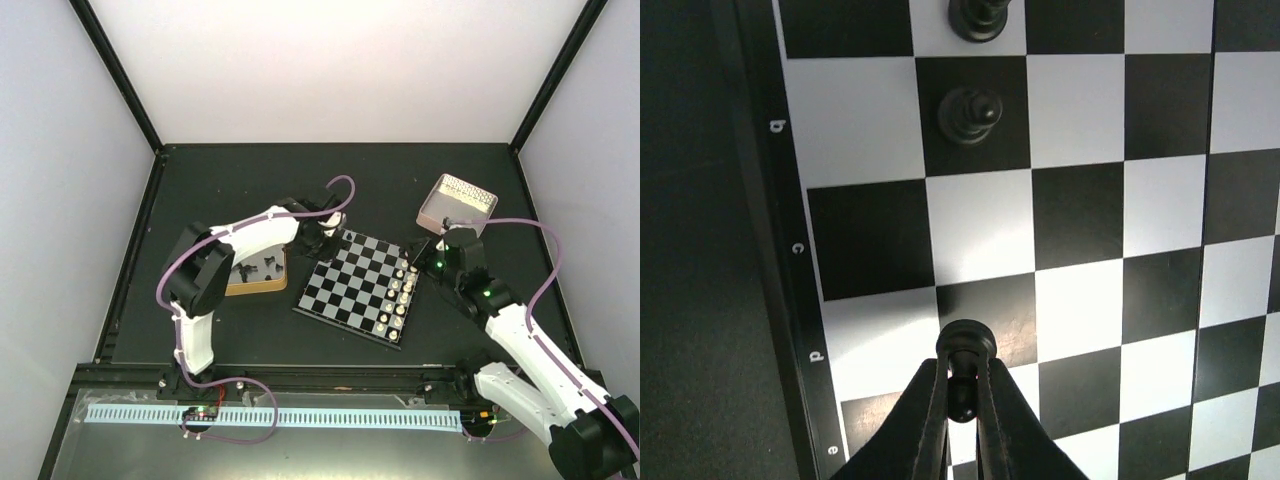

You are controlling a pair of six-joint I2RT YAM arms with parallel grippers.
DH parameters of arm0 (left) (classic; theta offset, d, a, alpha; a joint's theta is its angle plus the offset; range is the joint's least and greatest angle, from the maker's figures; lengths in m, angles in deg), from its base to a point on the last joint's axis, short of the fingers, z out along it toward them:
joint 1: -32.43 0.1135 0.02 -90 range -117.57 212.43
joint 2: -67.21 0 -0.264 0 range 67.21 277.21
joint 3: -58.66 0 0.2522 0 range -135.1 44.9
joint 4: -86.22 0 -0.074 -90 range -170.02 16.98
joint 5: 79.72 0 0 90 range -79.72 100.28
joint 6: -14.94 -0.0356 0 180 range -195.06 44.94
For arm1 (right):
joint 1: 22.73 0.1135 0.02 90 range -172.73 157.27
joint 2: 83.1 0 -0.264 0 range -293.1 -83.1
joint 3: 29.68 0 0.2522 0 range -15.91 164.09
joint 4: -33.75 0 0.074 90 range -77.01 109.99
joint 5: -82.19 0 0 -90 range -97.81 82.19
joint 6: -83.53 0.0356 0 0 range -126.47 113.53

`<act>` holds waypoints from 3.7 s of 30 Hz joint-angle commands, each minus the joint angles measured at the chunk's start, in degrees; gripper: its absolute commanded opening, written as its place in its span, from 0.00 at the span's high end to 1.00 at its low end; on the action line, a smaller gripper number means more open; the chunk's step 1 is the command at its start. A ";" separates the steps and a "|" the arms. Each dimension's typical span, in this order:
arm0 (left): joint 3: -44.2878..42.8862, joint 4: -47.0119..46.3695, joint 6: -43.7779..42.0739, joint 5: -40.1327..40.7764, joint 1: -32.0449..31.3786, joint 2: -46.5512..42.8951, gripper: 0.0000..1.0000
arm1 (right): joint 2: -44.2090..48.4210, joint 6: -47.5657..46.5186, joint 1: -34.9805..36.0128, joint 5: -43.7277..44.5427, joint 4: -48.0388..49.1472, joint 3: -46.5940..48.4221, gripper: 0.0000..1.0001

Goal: Set up the chess pieces on the board
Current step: Place the chess piece on the chessboard, then pick up the chess piece from the storage box.

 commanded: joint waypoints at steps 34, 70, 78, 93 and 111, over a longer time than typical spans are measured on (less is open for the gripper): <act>-15.37 8.91 -1.81 -3.14 -0.17 10.07 0.66 | 0.96 -1.81 -0.12 1.98 -1.38 -0.51 0.92; 32.71 -13.79 9.45 21.23 5.71 -62.27 0.37 | -49.22 -27.10 14.58 13.47 3.98 34.68 0.93; 35.86 -16.24 9.89 18.01 8.52 -62.10 0.36 | -61.79 -29.48 14.62 15.14 2.64 43.43 0.93; 37.31 -17.54 9.80 12.37 12.60 -59.76 0.36 | -69.71 -29.08 14.66 14.63 0.48 47.51 0.93; 38.34 -17.78 9.89 10.35 13.53 -59.17 0.37 | -67.15 -27.97 14.59 14.85 -2.06 45.57 0.88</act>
